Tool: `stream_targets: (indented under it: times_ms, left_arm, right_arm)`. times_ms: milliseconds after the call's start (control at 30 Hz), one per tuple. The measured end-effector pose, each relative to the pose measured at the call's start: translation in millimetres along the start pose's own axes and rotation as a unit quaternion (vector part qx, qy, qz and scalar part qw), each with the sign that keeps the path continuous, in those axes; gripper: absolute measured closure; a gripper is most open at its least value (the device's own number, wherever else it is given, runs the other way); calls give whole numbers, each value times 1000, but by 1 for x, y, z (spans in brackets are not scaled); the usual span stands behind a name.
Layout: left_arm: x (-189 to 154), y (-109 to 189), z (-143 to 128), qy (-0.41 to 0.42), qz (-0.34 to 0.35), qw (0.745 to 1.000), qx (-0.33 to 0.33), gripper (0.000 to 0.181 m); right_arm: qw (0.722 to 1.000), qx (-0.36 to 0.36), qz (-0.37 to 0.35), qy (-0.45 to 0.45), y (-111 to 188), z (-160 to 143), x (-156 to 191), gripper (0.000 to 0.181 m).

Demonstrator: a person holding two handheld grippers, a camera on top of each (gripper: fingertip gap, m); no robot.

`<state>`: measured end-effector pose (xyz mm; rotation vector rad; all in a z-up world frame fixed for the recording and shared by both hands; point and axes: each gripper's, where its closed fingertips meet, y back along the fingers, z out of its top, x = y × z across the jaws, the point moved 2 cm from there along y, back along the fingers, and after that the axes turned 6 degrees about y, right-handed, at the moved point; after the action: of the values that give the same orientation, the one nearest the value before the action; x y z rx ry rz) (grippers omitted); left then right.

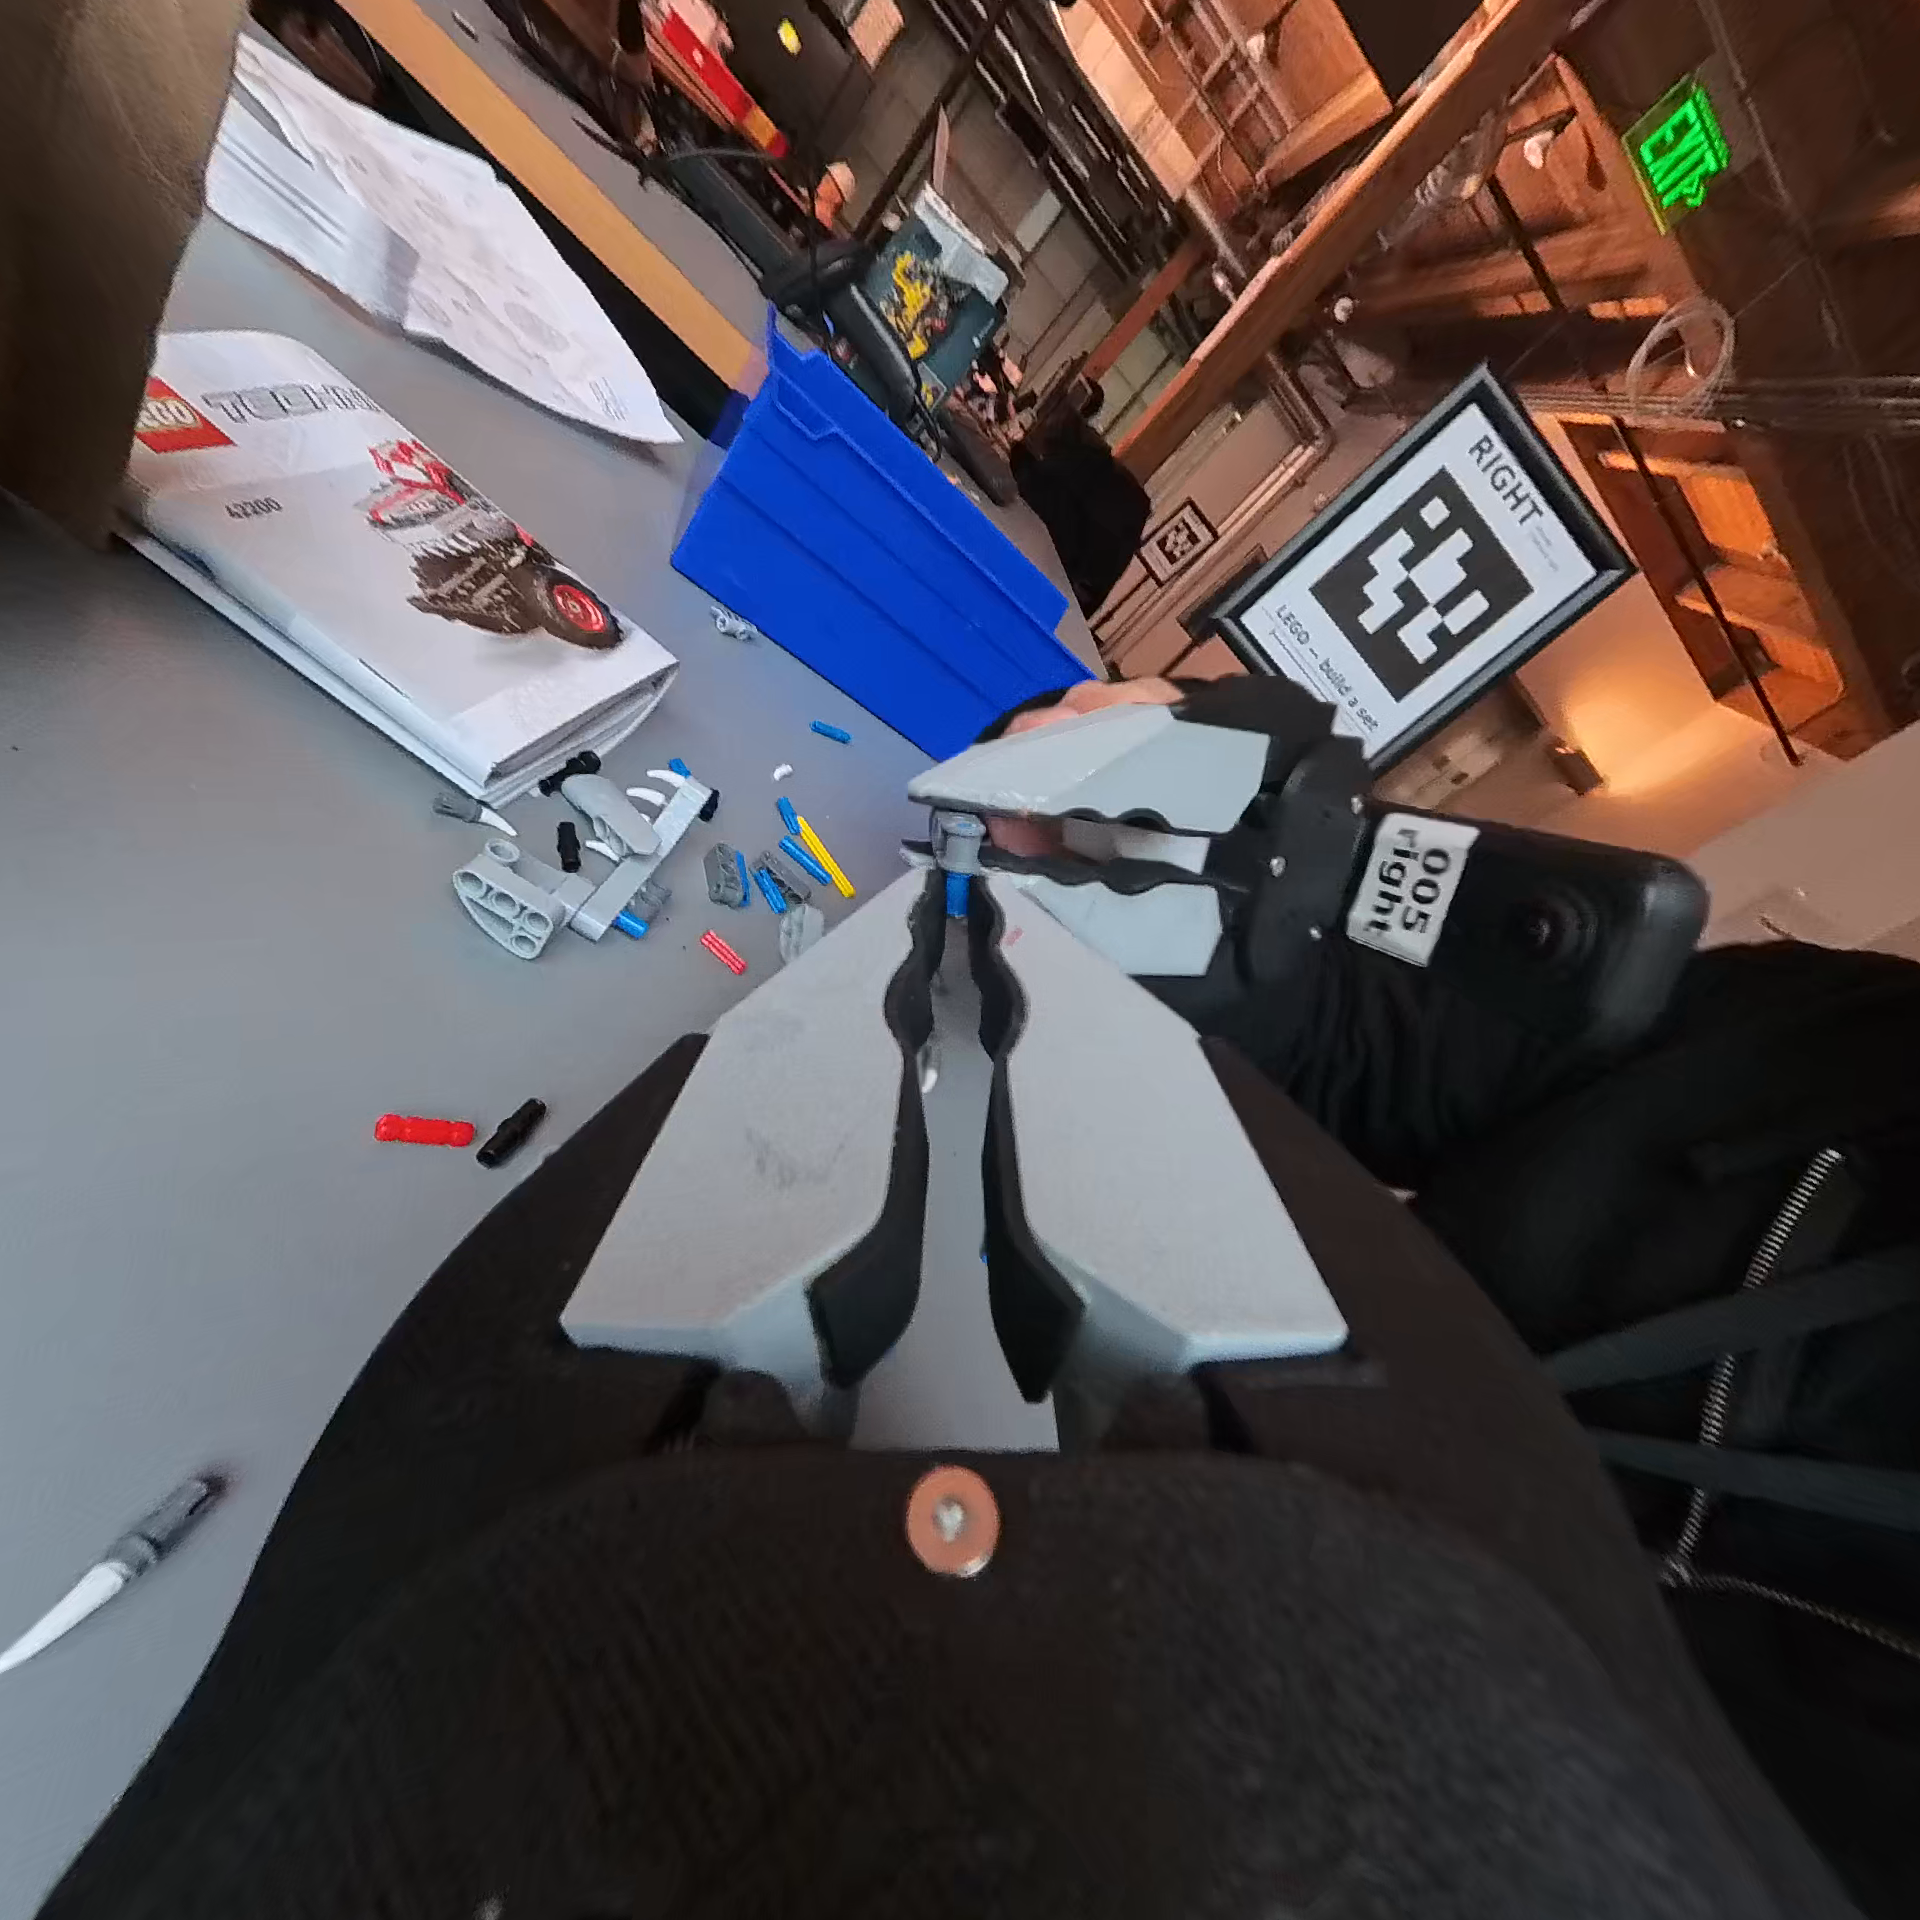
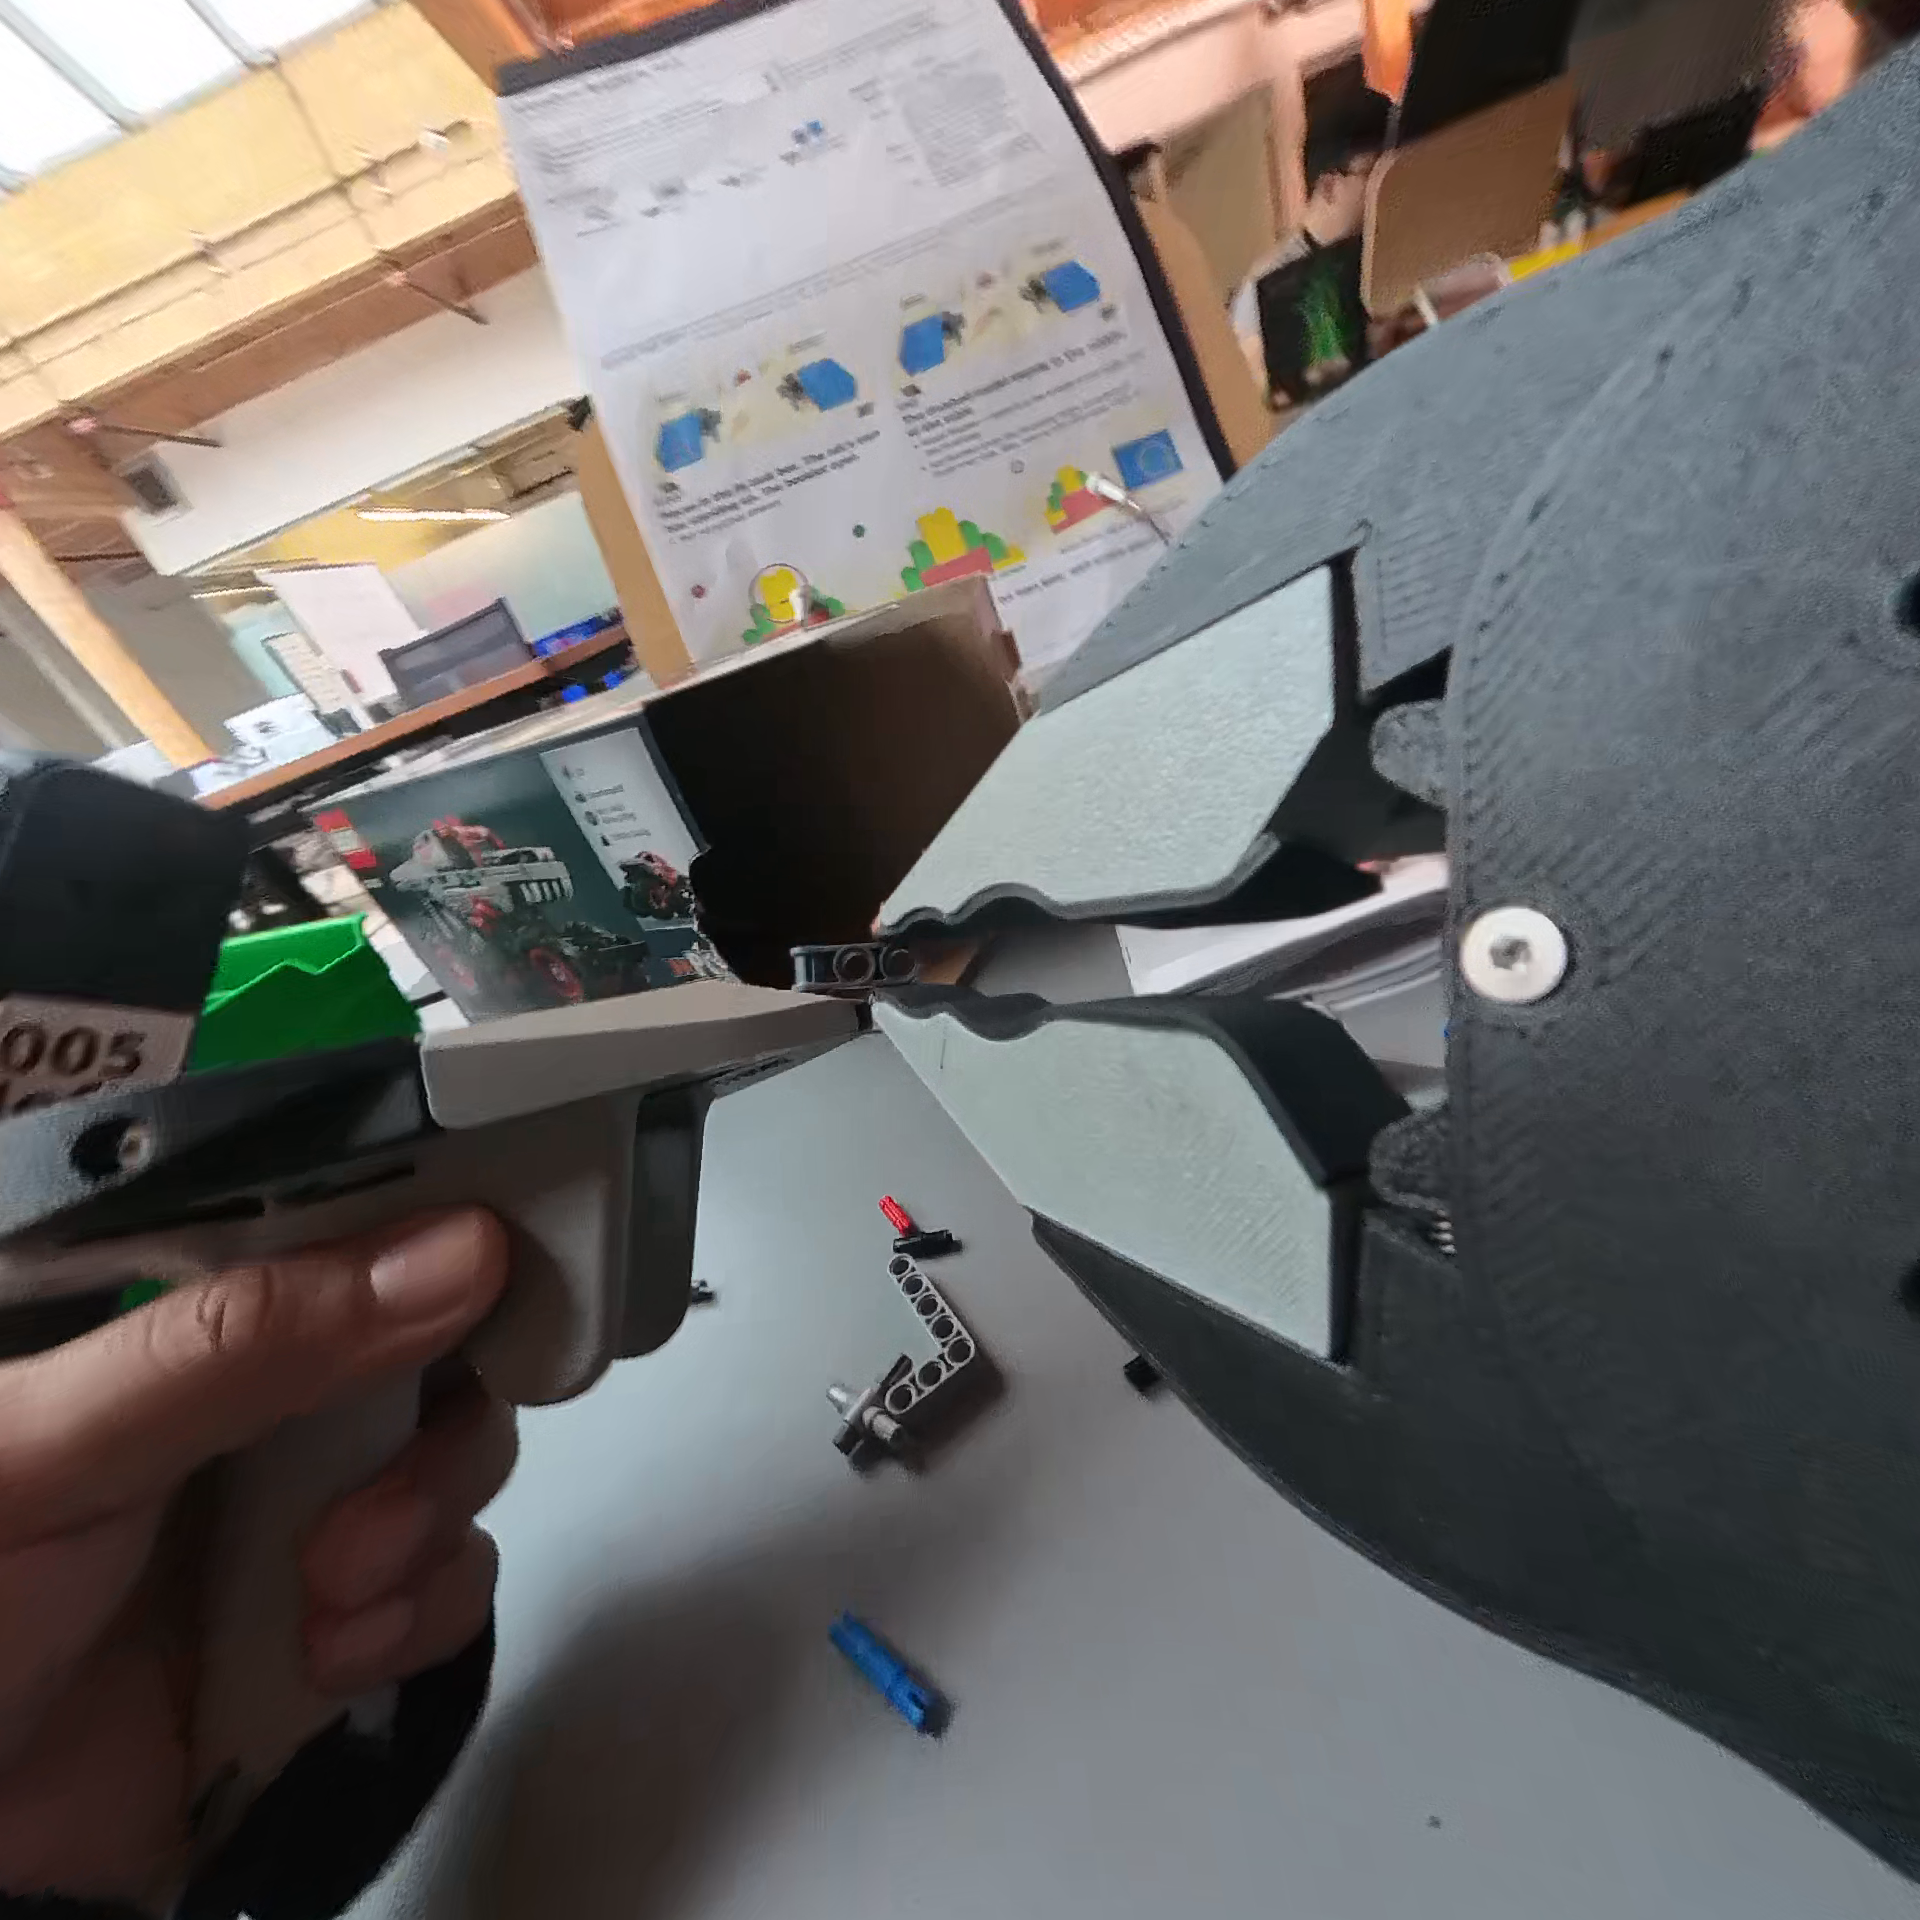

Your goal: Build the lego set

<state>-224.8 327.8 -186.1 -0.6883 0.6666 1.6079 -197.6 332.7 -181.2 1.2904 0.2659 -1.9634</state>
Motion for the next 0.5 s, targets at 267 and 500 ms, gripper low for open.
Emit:
stream_targets:
  times_ms: [267, 500]
  left_arm:
    - [2, 4, 10, -8, 20, 999, -43, 178]
    - [1, 2, 15, -4, 22, 998, -62, 178]
  right_arm:
    - [996, 21, -5, -90, -9, 0, -10, 177]
    - [994, 25, -13, -107, -12, -1, -17, 177]
